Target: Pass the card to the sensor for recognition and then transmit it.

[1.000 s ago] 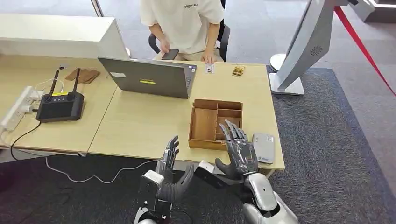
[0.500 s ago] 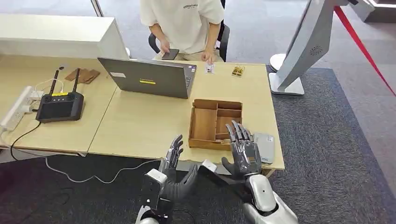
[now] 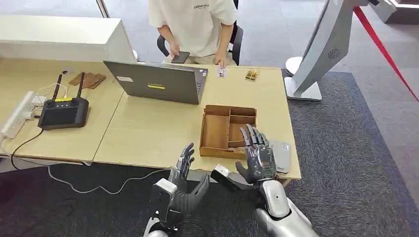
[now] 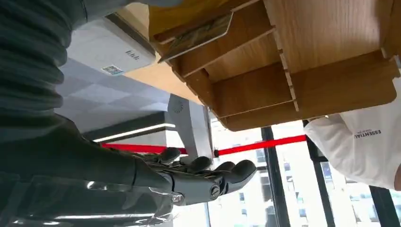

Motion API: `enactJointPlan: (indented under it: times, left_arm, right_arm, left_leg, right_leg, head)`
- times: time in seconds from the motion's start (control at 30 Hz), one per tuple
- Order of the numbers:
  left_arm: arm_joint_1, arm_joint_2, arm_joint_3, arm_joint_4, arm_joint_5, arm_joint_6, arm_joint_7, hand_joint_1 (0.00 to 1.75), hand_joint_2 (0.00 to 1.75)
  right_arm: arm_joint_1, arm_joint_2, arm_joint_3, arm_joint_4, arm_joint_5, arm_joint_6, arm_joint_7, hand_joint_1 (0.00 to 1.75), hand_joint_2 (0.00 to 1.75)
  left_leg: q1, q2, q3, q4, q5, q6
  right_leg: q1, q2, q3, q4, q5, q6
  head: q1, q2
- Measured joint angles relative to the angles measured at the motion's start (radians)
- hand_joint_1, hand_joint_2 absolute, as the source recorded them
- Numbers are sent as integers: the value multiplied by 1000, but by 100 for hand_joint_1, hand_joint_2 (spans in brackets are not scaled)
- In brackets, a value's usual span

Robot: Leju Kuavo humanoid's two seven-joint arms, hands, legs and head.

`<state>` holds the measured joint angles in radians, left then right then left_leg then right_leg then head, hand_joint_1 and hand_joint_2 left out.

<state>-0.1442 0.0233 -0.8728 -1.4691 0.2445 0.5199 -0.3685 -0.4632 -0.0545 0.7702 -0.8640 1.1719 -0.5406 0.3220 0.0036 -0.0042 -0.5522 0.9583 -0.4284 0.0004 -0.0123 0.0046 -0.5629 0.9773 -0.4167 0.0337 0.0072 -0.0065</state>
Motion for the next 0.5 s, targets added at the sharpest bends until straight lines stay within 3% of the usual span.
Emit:
enactJointPlan:
  times: [0.5]
  left_arm:
    - [-21, -17, -3, 26, 18, -26, -8, 0, 175]
  right_arm:
    - [-93, 44, 0, 154, -6, -6, -17, 0, 175]
  left_leg:
    - [0, 0, 0, 0, 0, 0]
  right_leg:
    - [0, 0, 0, 0, 0, 0]
  head:
    - [0, 0]
